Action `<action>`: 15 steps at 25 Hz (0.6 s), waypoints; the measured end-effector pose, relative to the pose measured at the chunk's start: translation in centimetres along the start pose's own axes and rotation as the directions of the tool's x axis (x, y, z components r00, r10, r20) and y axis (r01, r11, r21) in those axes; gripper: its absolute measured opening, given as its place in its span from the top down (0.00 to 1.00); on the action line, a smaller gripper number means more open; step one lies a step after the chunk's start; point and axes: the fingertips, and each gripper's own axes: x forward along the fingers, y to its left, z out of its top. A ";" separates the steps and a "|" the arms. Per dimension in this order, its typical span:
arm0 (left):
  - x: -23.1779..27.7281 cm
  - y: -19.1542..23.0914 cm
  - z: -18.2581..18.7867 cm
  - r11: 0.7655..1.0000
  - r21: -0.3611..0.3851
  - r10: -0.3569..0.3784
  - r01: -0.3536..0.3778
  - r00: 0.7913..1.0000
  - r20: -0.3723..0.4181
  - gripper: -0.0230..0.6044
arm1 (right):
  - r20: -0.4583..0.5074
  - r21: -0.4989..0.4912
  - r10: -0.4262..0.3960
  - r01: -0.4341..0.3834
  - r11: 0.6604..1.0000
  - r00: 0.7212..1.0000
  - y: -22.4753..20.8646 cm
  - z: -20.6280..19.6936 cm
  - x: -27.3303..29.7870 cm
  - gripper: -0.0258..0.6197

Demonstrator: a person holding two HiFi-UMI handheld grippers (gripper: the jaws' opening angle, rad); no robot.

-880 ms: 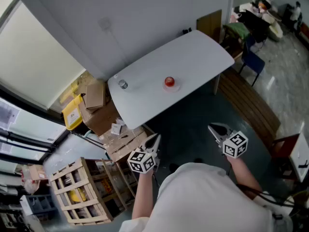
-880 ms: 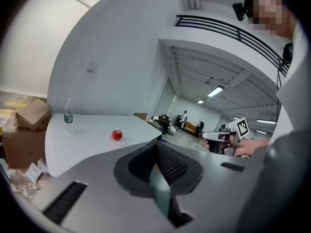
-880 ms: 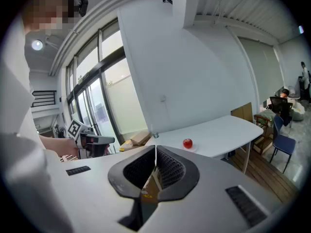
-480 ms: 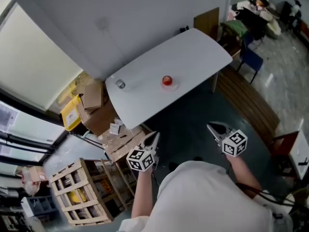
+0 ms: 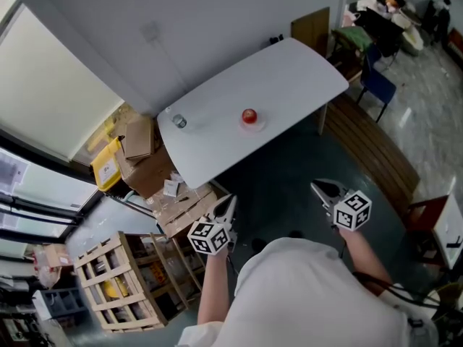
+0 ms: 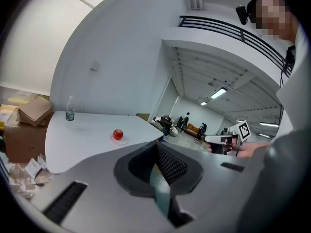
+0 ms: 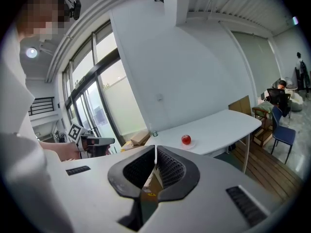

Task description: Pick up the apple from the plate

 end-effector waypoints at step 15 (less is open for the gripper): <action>0.6 -2.1 -3.0 0.991 -0.033 0.128 -0.127 0.992 0.023 0.96 | -0.037 -0.009 0.081 -0.081 0.997 0.996 -2.3 -1.8 -2.4 0.90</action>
